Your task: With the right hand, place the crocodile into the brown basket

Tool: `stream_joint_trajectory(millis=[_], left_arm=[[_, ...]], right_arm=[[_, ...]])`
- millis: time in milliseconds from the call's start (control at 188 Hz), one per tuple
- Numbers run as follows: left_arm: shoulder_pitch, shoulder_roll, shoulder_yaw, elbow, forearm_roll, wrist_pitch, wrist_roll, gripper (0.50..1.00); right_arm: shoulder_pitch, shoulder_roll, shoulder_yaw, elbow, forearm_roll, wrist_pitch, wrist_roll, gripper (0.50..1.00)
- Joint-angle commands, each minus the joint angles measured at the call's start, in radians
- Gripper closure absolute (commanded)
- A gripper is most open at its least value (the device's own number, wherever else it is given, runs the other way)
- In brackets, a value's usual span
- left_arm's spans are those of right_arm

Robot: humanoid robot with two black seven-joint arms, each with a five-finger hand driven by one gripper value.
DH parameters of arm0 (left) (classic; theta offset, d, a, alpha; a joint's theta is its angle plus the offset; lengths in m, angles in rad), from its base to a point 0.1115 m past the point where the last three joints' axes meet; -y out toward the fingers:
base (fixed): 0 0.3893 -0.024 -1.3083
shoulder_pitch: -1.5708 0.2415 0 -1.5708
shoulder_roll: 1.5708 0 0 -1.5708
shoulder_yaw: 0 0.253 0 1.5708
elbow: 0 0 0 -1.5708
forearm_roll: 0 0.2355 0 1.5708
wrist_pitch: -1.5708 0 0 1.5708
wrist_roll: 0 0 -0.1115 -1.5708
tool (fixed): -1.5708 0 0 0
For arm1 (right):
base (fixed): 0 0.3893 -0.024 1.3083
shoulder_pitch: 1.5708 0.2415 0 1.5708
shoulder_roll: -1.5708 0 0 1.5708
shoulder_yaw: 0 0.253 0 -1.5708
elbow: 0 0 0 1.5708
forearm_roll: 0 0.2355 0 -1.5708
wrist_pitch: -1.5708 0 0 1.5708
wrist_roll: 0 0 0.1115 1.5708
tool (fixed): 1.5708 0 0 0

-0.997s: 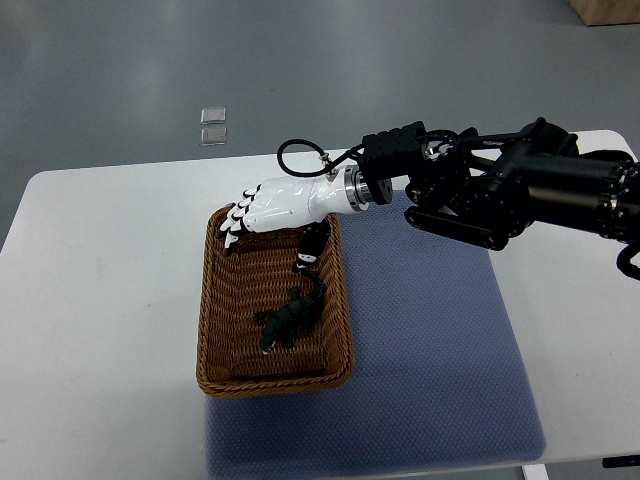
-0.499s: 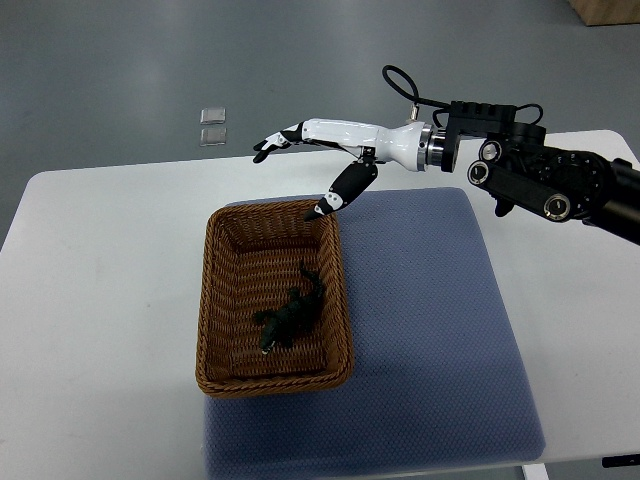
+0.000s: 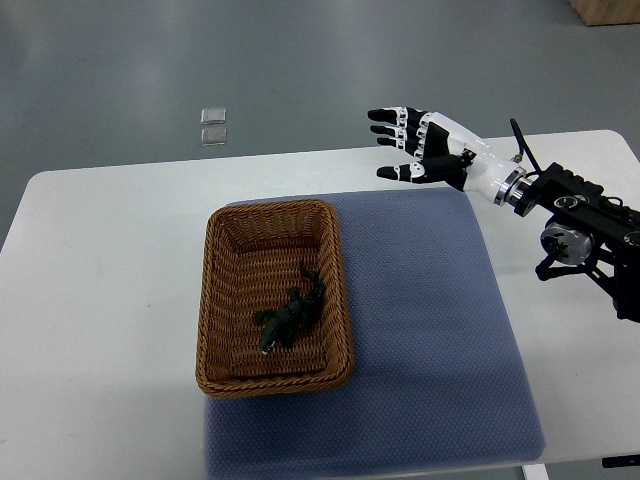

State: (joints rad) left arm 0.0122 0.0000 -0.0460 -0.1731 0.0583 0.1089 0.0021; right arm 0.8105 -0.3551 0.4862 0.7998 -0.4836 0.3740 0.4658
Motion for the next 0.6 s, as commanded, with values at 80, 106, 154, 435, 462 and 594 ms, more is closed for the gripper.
stream_joint_trajectory(millis=[80, 106, 154, 435, 462, 594], left_arm=[[0.0, 0.0, 0.002, 0.001, 0.0, 0.0, -0.001, 0.5], [0.0, 0.0, 0.002, 0.001, 0.0, 0.0, -0.001, 0.5], [0.0, 0.0, 0.002, 0.001, 0.0, 0.0, 0.001, 0.5], [0.0, 0.0, 0.002, 0.0, 0.0, 0.0, -0.001, 0.5], [0.0, 0.0, 0.002, 0.0, 0.0, 0.0, -0.001, 0.5], [0.0, 0.0, 0.002, 0.0, 0.0, 0.0, -0.001, 0.5]], right_arm=[[-0.039, -0.002, 0.0, -0.034, 0.218, 0.0, -0.107, 0.572], [-0.04, -0.001, 0.0, -0.039, 0.243, -0.001, -0.118, 0.572], [-0.044, 0.002, -0.001, -0.05, 0.302, -0.004, -0.145, 0.572], [-0.06, 0.004, 0.0, -0.09, 0.411, -0.009, -0.162, 0.57], [-0.06, 0.004, 0.002, -0.091, 0.411, -0.007, -0.162, 0.57], [-0.062, 0.001, 0.0, -0.091, 0.41, -0.004, -0.162, 0.57]])
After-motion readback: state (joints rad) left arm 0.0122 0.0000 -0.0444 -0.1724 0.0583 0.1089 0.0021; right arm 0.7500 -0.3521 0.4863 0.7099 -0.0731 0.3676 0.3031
